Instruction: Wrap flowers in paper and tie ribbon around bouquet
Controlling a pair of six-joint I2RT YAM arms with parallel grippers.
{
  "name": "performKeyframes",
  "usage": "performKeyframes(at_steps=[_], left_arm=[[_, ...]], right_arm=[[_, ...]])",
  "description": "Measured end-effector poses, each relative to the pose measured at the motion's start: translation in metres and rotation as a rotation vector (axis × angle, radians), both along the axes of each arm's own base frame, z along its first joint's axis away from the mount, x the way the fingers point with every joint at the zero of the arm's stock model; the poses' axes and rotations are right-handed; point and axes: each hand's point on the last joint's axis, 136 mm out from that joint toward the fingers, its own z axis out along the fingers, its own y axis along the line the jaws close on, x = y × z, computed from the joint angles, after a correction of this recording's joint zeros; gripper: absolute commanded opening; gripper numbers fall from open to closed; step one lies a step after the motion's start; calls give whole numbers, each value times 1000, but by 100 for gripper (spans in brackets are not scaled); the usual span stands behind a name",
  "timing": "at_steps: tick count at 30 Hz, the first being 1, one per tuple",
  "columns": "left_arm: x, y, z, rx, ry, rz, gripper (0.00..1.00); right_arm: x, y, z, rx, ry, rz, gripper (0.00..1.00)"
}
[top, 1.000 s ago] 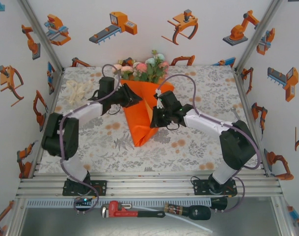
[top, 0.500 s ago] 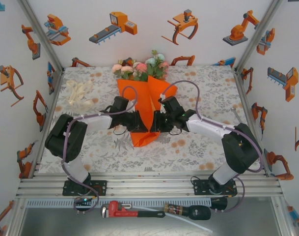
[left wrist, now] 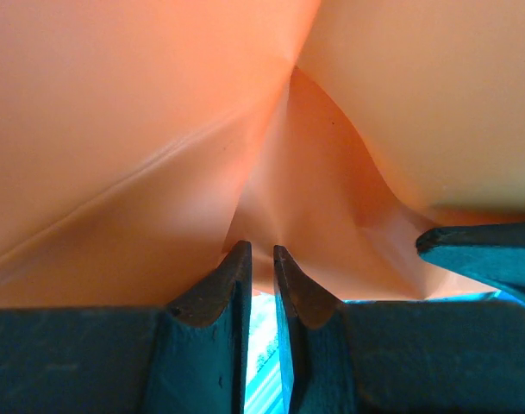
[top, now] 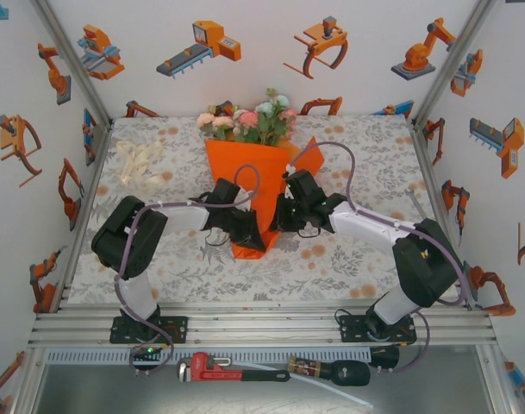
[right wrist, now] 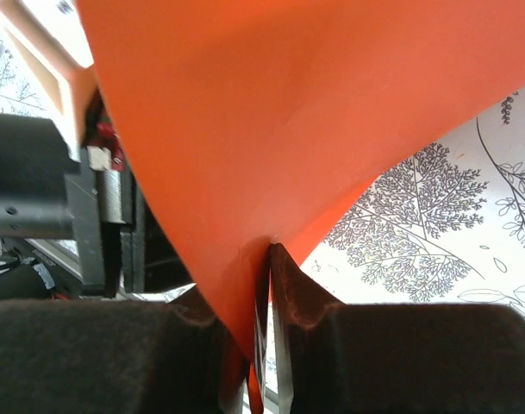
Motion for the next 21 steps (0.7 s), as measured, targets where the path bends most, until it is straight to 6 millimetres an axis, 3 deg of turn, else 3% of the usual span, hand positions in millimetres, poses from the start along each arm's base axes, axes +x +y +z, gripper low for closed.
performKeyframes(at_steps=[4, 7, 10, 14, 17, 21], left_arm=[[-4, -2, -2, 5, 3, -11, 26], [-2, -2, 5, -2, -19, -9, 34], [5, -2, 27, -35, -70, 3, 35], [18, 1, 74, -114, -171, 36, 35], [31, 12, 104, -145, -244, 96, 32], [54, 45, 102, -66, -280, 230, 29]], right_arm=[[0, -1, -1, -2, 0, -5, 11], [0, -1, -1, -4, -1, -6, 9], [1, -1, -1, -4, -2, -6, 7], [1, -1, -1, -5, -2, -6, 7], [0, -1, -1, -4, -1, -2, 7], [-2, 3, 0, 7, 4, 26, 7]])
